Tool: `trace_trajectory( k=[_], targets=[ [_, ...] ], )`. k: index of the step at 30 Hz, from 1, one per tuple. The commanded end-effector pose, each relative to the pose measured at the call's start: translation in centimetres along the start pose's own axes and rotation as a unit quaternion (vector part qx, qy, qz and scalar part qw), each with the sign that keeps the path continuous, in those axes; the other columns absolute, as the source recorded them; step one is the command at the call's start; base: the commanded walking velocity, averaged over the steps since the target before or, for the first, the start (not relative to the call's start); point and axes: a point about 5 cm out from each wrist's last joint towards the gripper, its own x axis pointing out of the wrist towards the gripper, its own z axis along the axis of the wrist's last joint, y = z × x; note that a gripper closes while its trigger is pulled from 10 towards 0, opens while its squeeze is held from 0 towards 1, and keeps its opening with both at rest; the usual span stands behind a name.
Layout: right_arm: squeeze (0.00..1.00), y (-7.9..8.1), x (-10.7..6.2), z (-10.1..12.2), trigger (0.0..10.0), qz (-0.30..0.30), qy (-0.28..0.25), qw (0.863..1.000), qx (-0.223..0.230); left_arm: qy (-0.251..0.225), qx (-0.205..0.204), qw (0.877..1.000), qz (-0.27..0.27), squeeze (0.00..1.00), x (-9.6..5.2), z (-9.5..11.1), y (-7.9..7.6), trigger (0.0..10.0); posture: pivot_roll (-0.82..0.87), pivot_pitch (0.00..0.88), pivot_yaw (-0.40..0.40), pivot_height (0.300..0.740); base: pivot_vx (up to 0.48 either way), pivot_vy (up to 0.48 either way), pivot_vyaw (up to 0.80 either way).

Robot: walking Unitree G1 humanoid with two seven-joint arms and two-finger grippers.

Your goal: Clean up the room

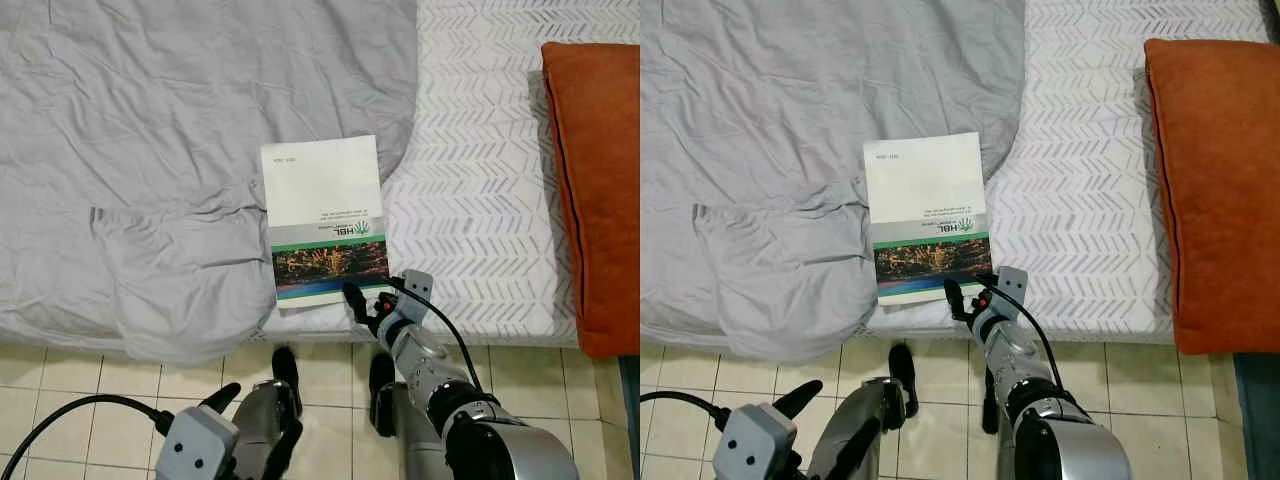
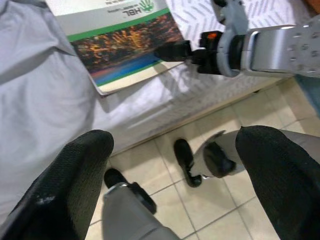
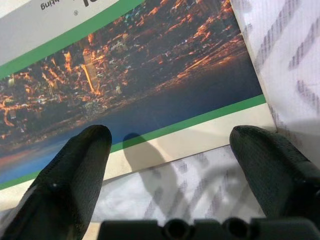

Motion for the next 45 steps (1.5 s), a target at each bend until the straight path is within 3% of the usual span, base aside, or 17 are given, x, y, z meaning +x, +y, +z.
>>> trace_trajectory(
  k=[1,2,4,5,7,8,12,14,16,18,20,23,24,25,37,40,45],
  targets=[
    [1.00,-1.0,-0.6,-1.5,10.0,-0.023,0.027,0.999,-0.027,0.032,-0.009,0.999,0.011,0.00,-0.2,-1.3,0.3,10.0,0.18,0.651,0.072,0.740,0.000,0.000,0.00],
    [1.00,-1.0,-0.6,-1.4,10.0,-0.025,0.028,0.998,-0.040,0.032,-0.008,0.999,0.012,0.00,-0.1,-1.4,0.4,10.0,0.18,0.651,0.070,0.740,0.000,0.000,0.00],
    [1.00,-1.0,-0.5,-0.9,10.0,-0.029,0.025,0.989,-0.141,0.035,-0.012,0.999,0.024,0.00,0.2,-1.9,0.8,10.0,0.17,0.651,0.063,0.740,0.000,0.000,0.00],
    [0.44,-0.9,-0.5,-0.4,10.0,-0.029,0.010,0.981,-0.191,0.039,-0.019,0.998,0.043,0.00,0.5,-2.4,1.6,10.0,0.15,0.651,0.056,0.740,0.000,0.000,0.00],
    [0.44,-0.7,-0.4,0.0,10.0,-0.028,-0.001,0.975,-0.221,0.042,-0.025,0.997,0.057,0.00,0.8,-2.8,2.2,10.0,0.13,0.654,0.047,0.740,0.000,0.000,0.00],
    [0.00,-0.6,-0.4,0.5,10.0,-0.027,-0.024,0.968,-0.249,0.046,-0.032,0.995,0.078,0.00,1.5,-3.6,3.5,10.0,0.10,0.660,0.031,0.740,0.000,0.000,0.00],
    [0.00,-1.1,-1.3,1.0,10.0,-0.024,-0.083,0.958,-0.274,0.035,-0.049,0.992,0.110,0.00,4.5,-5.1,6.9,10.0,-0.01,0.668,-0.021,0.740,0.000,0.000,0.00],
    [0.00,-2.5,-4.4,-1.0,10.0,-0.016,-0.108,0.962,-0.251,0.011,-0.052,0.990,0.129,0.00,8.5,-5.4,9.4,10.0,-0.09,0.670,-0.046,0.740,0.000,0.000,0.00],
    [0.00,-2.8,-5.2,-1.6,10.0,-0.013,-0.106,0.964,-0.242,0.007,-0.056,0.990,0.133,0.00,9.1,-5.4,9.7,10.0,-0.09,0.670,-0.046,0.740,0.000,0.000,0.00],
    [0.00,-3.1,-7.8,-3.4,10.0,-0.017,-0.087,0.979,-0.184,0.009,-0.074,0.987,0.139,0.00,10.5,-6.2,10.3,10.0,-0.16,0.652,-0.061,0.740,0.000,0.000,0.00],
    [0.00,-3.1,-8.7,-3.9,10.0,-0.018,-0.082,0.983,-0.164,0.011,-0.080,0.986,0.144,0.00,11.0,-6.5,10.6,10.0,-0.18,0.648,-0.069,0.740,0.000,0.000,0.00],
    [0.00,-1.5,-12.2,-4.6,10.0,0.017,-0.055,0.996,-0.073,0.006,-0.129,0.976,0.174,0.00,12.9,-7.1,12.4,10.0,-0.28,0.638,-0.098,0.740,0.000,0.000,0.00],
    [0.00,-1.5,-12.2,-4.6,10.0,0.017,-0.055,0.996,-0.073,0.006,-0.129,0.976,0.174,0.00,12.9,-7.1,12.4,10.0,-0.28,0.638,-0.098,0.740,0.000,0.000,0.00],
    [0.00,-0.3,-13.8,-4.3,10.0,0.040,-0.046,0.997,-0.048,-0.004,-0.147,0.972,0.183,0.00,13.8,-7.0,12.9,10.0,-0.34,0.641,-0.123,0.740,0.000,0.000,0.00],
    [0.00,1.8,-17.9,-3.5,10.0,0.076,0.014,0.996,-0.037,-0.044,-0.179,0.962,0.201,0.00,15.8,-6.4,12.5,10.0,-0.41,0.671,-0.167,0.740,0.000,0.000,0.00],
    [0.00,2.3,-18.6,-4.0,10.0,0.080,0.036,0.996,-0.036,-0.092,-0.091,0.970,0.207,0.00,15.5,-4.7,11.4,10.0,-0.38,0.673,-0.156,0.740,0.000,0.000,0.00],
    [0.00,2.7,-18.8,-4.2,10.0,0.084,0.045,0.995,-0.030,-0.129,-0.060,0.967,0.211,0.00,14.5,-3.8,10.7,10.0,-0.35,0.661,-0.139,0.740,0.000,0.000,0.00]
  ],
)
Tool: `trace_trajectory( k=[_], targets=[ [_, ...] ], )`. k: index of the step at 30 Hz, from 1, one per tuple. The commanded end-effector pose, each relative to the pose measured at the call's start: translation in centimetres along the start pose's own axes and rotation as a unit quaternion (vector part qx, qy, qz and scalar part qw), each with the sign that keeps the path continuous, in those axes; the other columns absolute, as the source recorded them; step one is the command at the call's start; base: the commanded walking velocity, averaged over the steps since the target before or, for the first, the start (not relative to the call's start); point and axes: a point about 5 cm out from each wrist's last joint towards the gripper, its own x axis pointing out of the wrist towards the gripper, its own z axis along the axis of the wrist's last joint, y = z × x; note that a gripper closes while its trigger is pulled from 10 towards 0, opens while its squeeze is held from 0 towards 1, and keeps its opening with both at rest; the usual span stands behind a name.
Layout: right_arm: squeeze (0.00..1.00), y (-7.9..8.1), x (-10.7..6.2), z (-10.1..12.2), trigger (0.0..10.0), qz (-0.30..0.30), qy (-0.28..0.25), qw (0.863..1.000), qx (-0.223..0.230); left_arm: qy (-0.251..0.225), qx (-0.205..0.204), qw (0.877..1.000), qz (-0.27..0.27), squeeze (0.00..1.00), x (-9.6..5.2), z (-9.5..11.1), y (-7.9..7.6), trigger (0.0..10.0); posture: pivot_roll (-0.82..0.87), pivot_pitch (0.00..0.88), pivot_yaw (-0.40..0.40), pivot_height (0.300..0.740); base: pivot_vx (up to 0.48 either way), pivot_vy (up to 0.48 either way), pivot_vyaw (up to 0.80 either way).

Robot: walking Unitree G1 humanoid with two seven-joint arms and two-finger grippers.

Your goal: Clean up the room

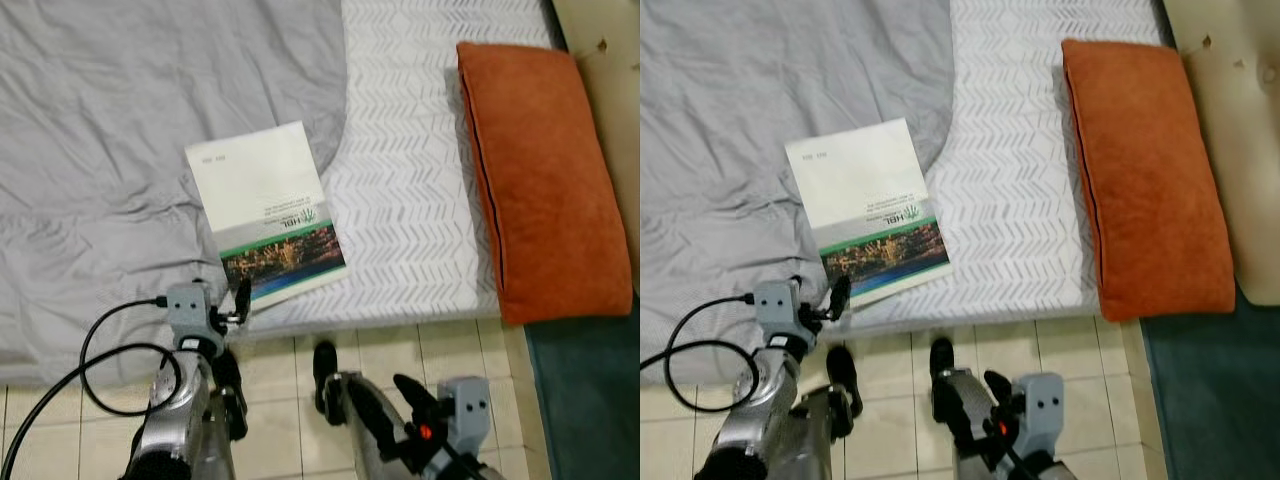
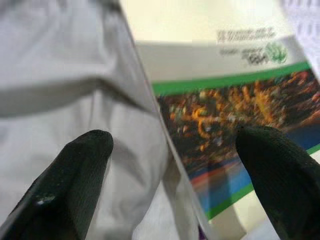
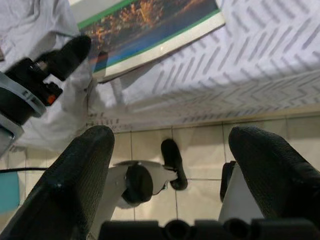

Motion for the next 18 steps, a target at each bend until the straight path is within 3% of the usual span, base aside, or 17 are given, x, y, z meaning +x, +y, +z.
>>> trace_trajectory(
  k=[1,2,6,18],
  targets=[
    [0.00,0.1,-0.8,-0.8,10.0,-0.003,0.025,1.000,0.016,0.007,-0.002,1.000,-0.003,0.00,-1.2,-0.8,-0.4,10.0,-0.35,0.660,-0.136,0.740,0.000,0.000,0.00],
    [0.00,0.9,-0.7,-0.9,10.0,0.030,0.038,0.998,0.038,0.003,-0.038,0.999,-0.011,0.00,-1.2,-0.7,-1.1,10.0,-0.34,0.663,-0.134,0.740,0.000,0.000,0.00],
    [0.00,1.5,-0.8,-1.3,10.0,0.056,0.058,0.996,0.048,0.017,-0.081,0.997,0.003,0.00,-1.4,-1.0,-1.5,10.0,-0.34,0.662,-0.136,0.740,0.000,0.000,0.00],
    [0.00,1.7,-1.1,-1.6,10.0,0.058,0.078,0.994,0.055,0.059,-0.130,0.990,0.003,0.00,-2.4,-2.6,-3.0,10.0,-0.35,0.666,-0.142,0.740,0.000,0.000,0.00]
  ],
)
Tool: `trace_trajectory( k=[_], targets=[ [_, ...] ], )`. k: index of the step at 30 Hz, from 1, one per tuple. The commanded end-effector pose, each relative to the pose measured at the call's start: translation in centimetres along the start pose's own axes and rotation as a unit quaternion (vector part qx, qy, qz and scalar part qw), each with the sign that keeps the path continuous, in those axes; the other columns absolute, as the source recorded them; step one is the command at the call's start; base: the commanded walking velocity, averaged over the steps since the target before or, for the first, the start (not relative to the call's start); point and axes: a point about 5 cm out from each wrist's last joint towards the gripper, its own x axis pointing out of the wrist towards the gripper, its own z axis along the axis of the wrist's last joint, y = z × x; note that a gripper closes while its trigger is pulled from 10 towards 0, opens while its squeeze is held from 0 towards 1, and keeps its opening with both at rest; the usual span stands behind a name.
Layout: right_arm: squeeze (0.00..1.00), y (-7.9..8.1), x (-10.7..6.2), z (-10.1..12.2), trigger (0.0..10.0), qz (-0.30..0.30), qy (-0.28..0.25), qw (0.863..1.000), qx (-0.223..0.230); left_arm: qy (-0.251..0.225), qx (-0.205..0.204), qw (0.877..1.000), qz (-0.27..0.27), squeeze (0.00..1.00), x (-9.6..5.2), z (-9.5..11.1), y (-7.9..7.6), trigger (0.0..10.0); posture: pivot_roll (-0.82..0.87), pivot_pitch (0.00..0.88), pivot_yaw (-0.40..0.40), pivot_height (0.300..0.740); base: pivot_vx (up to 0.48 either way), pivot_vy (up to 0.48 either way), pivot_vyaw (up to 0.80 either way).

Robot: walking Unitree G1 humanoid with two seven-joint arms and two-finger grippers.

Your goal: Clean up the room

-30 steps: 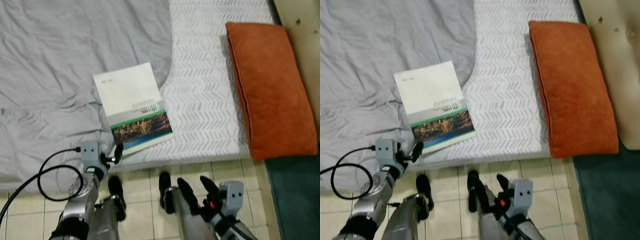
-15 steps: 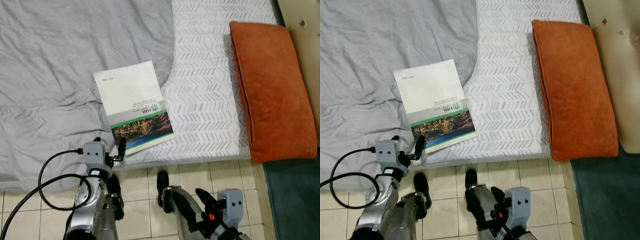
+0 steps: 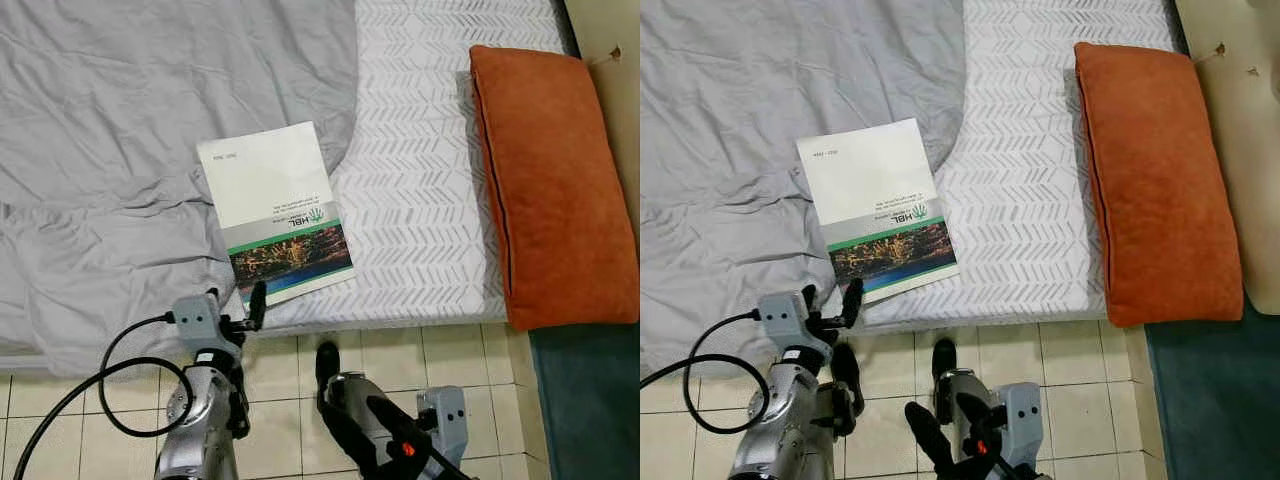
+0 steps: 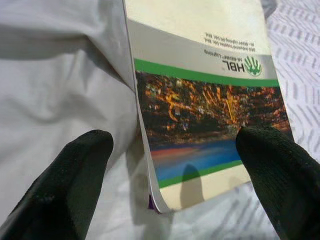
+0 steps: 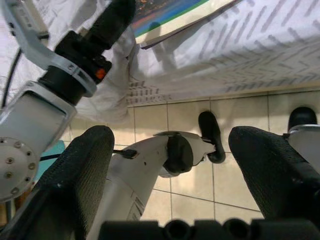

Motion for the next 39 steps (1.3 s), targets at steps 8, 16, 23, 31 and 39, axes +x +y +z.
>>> trace_trajectory(
  k=[8,16,23,31,39],
  targets=[
    [0.00,0.1,-1.0,-0.9,10.0,-0.010,0.027,0.999,0.014,0.063,-0.030,0.997,0.027,0.00,-1.0,-2.9,0.1,10.0,-0.38,0.672,-0.145,0.740,0.000,0.000,0.00],
    [0.00,0.3,-1.7,-1.0,10.0,-0.013,0.034,0.999,0.017,0.088,-0.030,0.995,0.048,0.00,-1.0,-4.0,1.1,10.0,-0.40,0.681,-0.154,0.740,0.000,0.000,0.00],
    [0.00,1.6,-2.1,-1.2,10.0,0.020,0.049,0.998,0.030,0.109,-0.018,0.992,0.065,0.00,0.8,-3.9,2.2,10.0,-0.43,0.692,-0.166,0.740,0.000,0.000,0.00],
    [0.00,1.8,-2.6,-1.4,10.0,0.015,0.056,0.998,0.033,0.101,-0.030,0.993,0.049,0.00,1.7,-3.6,1.6,10.0,-0.44,0.693,-0.162,0.740,0.000,0.000,0.00],
    [0.00,1.7,-2.8,-1.5,10.0,0.011,0.059,0.998,0.031,0.091,-0.066,0.994,0.015,0.00,2.5,-3.5,-0.4,10.0,-0.44,0.690,-0.156,0.740,0.000,0.000,0.00]
  ],
)
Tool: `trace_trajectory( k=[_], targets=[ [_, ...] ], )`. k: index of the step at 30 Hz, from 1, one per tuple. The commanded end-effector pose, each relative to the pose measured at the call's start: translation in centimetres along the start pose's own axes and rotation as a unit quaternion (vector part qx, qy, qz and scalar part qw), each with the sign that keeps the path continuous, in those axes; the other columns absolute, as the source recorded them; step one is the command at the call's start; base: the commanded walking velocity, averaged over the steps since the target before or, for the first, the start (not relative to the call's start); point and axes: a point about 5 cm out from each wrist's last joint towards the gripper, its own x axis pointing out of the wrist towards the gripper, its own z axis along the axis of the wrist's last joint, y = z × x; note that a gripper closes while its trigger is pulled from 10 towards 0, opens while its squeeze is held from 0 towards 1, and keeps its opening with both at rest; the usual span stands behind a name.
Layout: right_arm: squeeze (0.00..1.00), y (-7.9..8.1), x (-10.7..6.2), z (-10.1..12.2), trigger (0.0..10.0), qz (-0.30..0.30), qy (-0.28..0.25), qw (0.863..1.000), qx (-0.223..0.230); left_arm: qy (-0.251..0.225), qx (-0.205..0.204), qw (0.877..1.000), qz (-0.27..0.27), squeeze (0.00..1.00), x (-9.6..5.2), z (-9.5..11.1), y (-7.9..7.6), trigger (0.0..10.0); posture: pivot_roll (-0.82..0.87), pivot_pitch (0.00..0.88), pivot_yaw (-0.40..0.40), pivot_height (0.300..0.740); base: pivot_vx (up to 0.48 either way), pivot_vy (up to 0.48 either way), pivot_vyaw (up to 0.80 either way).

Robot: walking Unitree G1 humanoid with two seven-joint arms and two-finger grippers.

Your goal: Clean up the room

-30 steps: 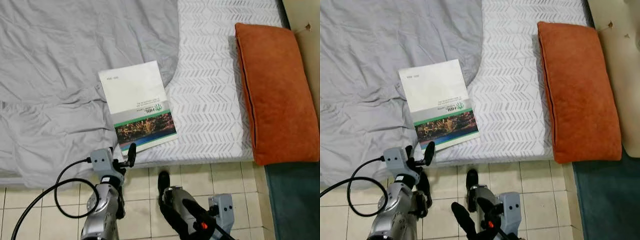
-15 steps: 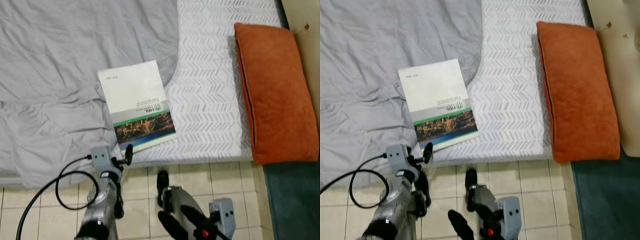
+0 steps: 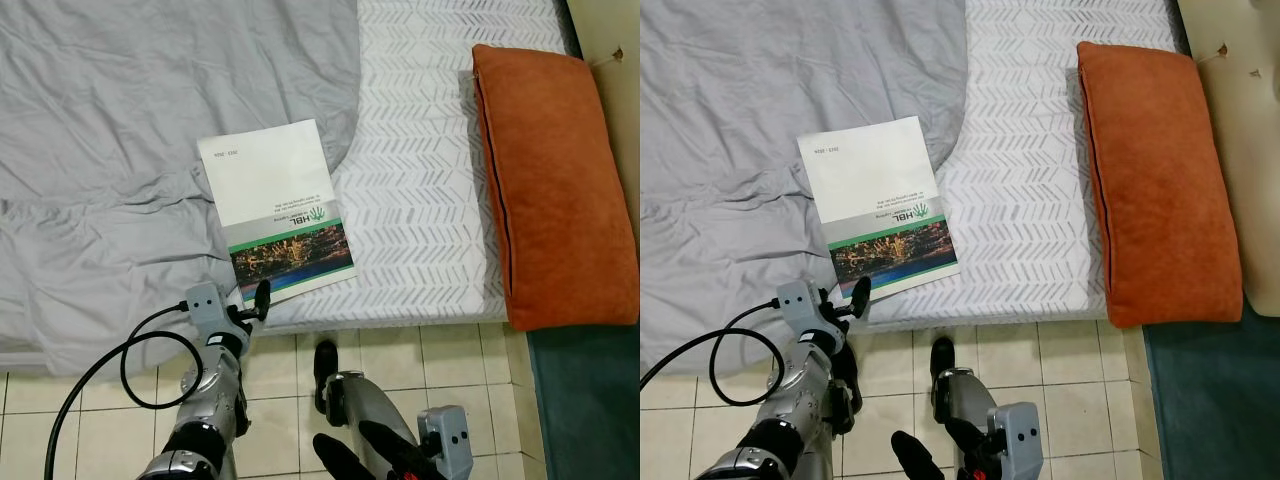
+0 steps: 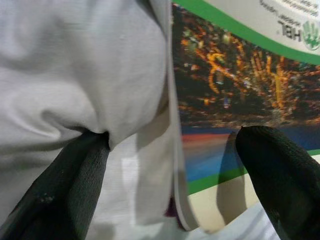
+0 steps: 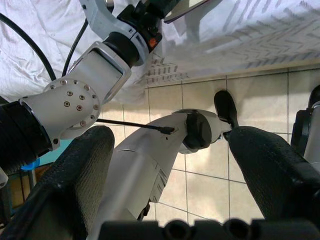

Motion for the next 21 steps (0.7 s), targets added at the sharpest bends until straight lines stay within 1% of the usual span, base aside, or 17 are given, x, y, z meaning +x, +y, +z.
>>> trace_trajectory(
  k=[1,5,11,13,15,16,17,18,19,20,21],
  targets=[
    [0.00,0.0,-0.7,-1.0,10.0,-0.012,0.024,1.000,0.012,0.035,-0.020,0.999,-0.014,0.00,-0.8,-2.1,-0.8,10.0,-0.44,0.690,-0.156,0.740,0.000,0.000,0.00],
    [0.00,0.0,-0.7,-1.1,10.0,-0.013,0.026,1.000,0.011,0.038,-0.038,0.998,-0.029,0.00,-0.6,-2.2,-1.5,10.0,-0.44,0.692,-0.155,0.740,0.000,0.000,0.00],
    [0.00,0.0,-0.7,-1.2,10.0,-0.013,0.028,0.999,0.011,0.046,-0.042,0.997,-0.038,0.00,-0.7,-2.6,-2.0,10.0,-0.43,0.690,-0.151,0.740,0.000,0.000,0.00],
    [0.00,-0.1,-0.7,-1.2,10.0,-0.014,0.028,0.999,0.011,0.048,-0.047,0.996,-0.050,0.00,-0.5,-2.6,-2.5,10.0,-0.43,0.695,-0.153,0.740,0.000,0.000,0.00],
    [0.00,-0.1,-0.7,-1.2,10.0,-0.014,0.028,0.999,0.012,0.047,-0.044,0.996,-0.056,0.00,-0.4,-2.5,-2.8,10.0,-0.43,0.695,-0.153,0.740,0.000,0.000,0.00],
    [0.00,-0.1,-0.8,-1.2,10.0,-0.014,0.028,0.999,0.012,0.022,0.023,0.998,-0.046,0.00,-0.4,-1.9,-2.9,10.0,-0.43,0.695,-0.149,0.740,0.000,0.000,0.00],
    [0.00,-0.1,-0.8,-1.3,10.0,-0.014,0.028,0.999,0.012,0.007,0.049,0.998,-0.032,0.00,-0.5,-1.6,-2.8,10.0,-0.43,0.695,-0.149,0.740,0.000,0.000,0.00],
    [0.00,-0.1,-0.8,-1.3,10.0,-0.014,0.028,0.999,0.012,0.007,0.049,0.998,-0.032,0.00,-0.5,-1.6,-2.8,10.0,-0.43,0.695,-0.149,0.740,0.000,0.000,0.00],
    [0.00,-0.1,-0.8,-1.3,10.0,-0.014,0.028,0.999,0.012,-0.003,0.063,0.998,-0.022,0.00,-0.6,-1.5,-2.7,10.0,-0.43,0.695,-0.149,0.740,0.000,0.000,0.00],
    [0.00,-0.1,-0.8,-1.3,10.0,-0.015,0.029,0.999,0.013,-0.012,0.100,0.995,-0.025,0.00,-1.1,-1.6,-2.8,10.0,-0.41,0.693,-0.140,0.740,0.000,0.000,0.00],
    [0.00,-0.1,-0.8,-1.4,10.0,-0.015,0.029,0.999,0.014,-0.014,0.106,0.994,-0.026,0.00,-1.3,-1.8,-2.8,10.0,-0.41,0.693,-0.140,0.740,0.000,0.000,0.00]
  ],
)
